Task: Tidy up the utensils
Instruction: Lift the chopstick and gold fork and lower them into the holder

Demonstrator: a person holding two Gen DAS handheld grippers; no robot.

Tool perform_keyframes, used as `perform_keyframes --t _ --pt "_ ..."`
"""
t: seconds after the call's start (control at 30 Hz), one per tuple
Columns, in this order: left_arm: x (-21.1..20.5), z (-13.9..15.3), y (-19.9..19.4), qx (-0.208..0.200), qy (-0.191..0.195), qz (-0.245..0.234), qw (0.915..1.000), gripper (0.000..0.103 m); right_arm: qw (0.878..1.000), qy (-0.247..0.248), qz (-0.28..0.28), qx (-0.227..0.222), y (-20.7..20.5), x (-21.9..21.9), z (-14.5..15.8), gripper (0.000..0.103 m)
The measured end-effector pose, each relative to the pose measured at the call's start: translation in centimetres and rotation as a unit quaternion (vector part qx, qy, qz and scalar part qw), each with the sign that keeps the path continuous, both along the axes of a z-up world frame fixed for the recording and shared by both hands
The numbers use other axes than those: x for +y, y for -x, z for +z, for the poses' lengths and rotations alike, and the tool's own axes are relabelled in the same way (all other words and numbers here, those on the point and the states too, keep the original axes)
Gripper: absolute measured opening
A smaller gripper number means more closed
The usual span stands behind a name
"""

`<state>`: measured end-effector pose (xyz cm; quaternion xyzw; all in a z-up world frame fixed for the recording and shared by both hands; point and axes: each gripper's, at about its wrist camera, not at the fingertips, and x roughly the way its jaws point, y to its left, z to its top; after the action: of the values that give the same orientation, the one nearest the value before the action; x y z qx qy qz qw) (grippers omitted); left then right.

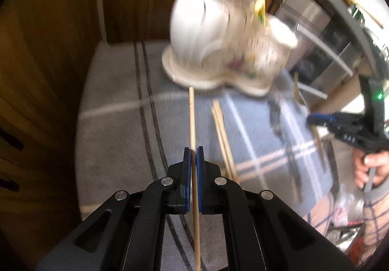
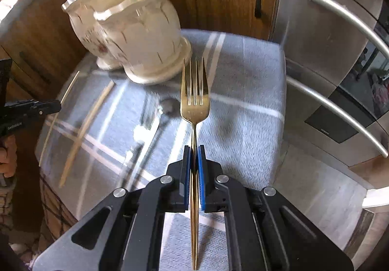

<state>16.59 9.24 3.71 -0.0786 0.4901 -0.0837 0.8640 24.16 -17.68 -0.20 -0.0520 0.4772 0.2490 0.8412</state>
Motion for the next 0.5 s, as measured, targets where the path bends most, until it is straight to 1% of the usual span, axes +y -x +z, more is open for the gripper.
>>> perform_keyframes --t 0.07,0.17,0.27,0.3,0.4,0.47,0.5 --pt "0.4 1.6 0.4 -0.026 0.000 0.005 0.9996 0.005 1.000 -0.013 0.001 -0.019 0.3 0.2 1.3 0.006" --pt "0.5 4.3 0.6 -0.076 0.001 0.012 0.9970 0.005 0.998 -0.031 0.009 -0.049 1.0 0.6 3.5 0.006" --pt "0.3 7.2 0.9 -0.137 -0.026 0.027 0.9899 0.004 0.996 -0.044 0.017 -0.078 1.6 1.0 5.6 0.006" --pt "-0.1 7.8 1.0 -0.149 -0.028 0.030 0.9879 0.004 0.995 -0.046 0.020 -0.088 1.8 1.3 6.2 0.006" --pt "-0.3 10.1 0.6 -0.184 -0.021 0.030 0.9823 0.005 0.992 -0.047 0.021 -0.112 2.4 1.8 7.8 0.006" --pt "-0.8 11.3 -0.2 -0.204 -0.009 0.027 0.9786 0.005 0.990 -0.053 0.021 -0.126 2.5 2.0 8.8 0.005" --pt "-0.8 12.1 -0.8 -0.213 -0.009 0.034 0.9765 0.005 0.990 -0.056 0.020 -0.131 2.4 2.1 9.3 0.005"
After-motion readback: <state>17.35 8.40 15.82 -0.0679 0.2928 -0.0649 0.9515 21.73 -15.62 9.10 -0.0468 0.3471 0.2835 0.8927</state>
